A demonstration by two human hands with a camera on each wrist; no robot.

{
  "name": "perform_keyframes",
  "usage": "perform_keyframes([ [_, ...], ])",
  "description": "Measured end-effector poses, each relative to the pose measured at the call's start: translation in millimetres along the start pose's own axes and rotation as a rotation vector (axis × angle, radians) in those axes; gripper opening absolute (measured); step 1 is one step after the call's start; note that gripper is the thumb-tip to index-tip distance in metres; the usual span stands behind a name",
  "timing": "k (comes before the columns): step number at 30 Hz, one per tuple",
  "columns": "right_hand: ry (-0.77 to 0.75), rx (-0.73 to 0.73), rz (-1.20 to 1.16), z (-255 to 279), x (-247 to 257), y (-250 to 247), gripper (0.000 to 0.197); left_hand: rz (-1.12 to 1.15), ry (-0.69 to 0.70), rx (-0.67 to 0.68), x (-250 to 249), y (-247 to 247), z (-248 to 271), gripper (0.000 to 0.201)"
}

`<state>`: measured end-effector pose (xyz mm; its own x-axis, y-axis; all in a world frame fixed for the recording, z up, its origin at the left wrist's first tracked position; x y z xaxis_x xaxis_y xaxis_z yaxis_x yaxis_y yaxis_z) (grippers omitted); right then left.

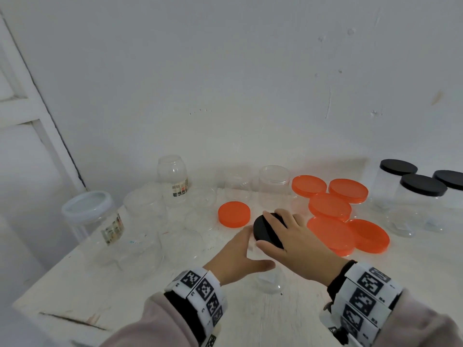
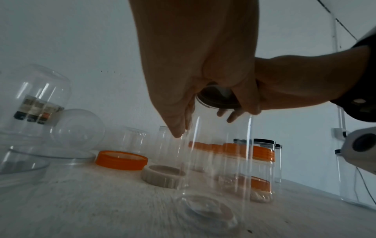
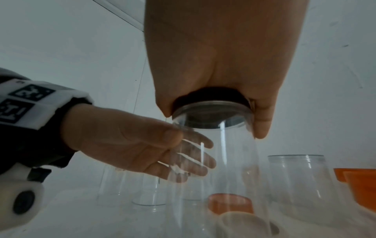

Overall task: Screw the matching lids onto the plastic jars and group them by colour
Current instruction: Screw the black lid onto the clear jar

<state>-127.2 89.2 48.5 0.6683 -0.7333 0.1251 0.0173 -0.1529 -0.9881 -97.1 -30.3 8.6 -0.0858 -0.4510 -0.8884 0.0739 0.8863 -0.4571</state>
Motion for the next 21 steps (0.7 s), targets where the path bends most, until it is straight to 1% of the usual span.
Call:
perform_keyframes([
  [2, 0.018, -0.018, -0.083, 4.0, -3.7, 1.1, 0.071, -0.173, -0.035, -0.03, 5.9, -18.3, 4.1, 0.082],
  [4, 0.014, -0.037, -0.105, 9.4, -6.5, 2.2, 0.072, -0.302, -0.056, -0.079, 10.6, -43.7, 8.8, 0.08],
  [7, 0.015, -0.055, -0.152, 19.0, -10.5, 2.5, 0.079, -0.413, -0.09, -0.198, 19.0, -89.4, 17.3, 0.07],
  [9, 0.024, -0.055, -0.176, 25.9, -13.6, 2.6, 0.087, -0.474, -0.144, -0.297, 29.5, -121.0, 25.8, 0.067],
  [12, 0.029, -0.048, -0.2, 35.7, -18.0, 1.4, 0.091, -0.549, -0.249, -0.394, 51.5, -158.5, 40.5, 0.067],
  [15, 0.007, -0.056, -0.24, 48.9, -21.2, -3.8, 0.091, -0.626, -0.359, -0.449, 74.0, -183.3, 54.5, 0.071],
  [18, -0.017, -0.076, -0.284, 65.7, -24.3, -9.6, 0.085, -0.689, -0.465, -0.468, 94.9, -196.9, 65.9, 0.076],
  [21, -0.02, -0.1, -0.309, 84.4, -29.3, -17.6, 0.077, -0.669, -0.544, -0.464, 111.4, -201.5, 73.7, 0.081],
])
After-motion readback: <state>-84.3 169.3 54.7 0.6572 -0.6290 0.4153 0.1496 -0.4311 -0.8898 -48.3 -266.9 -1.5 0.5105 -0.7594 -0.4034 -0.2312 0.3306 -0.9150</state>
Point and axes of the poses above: each hand's wrist, its own z-axis away from the middle knuckle, its own y-axis out of the palm, x = y × z, the point moved 6 cm from there along -z, towards the middle knuckle, and after that the axes turned 6 degrees about z, right-handed, at the moved point
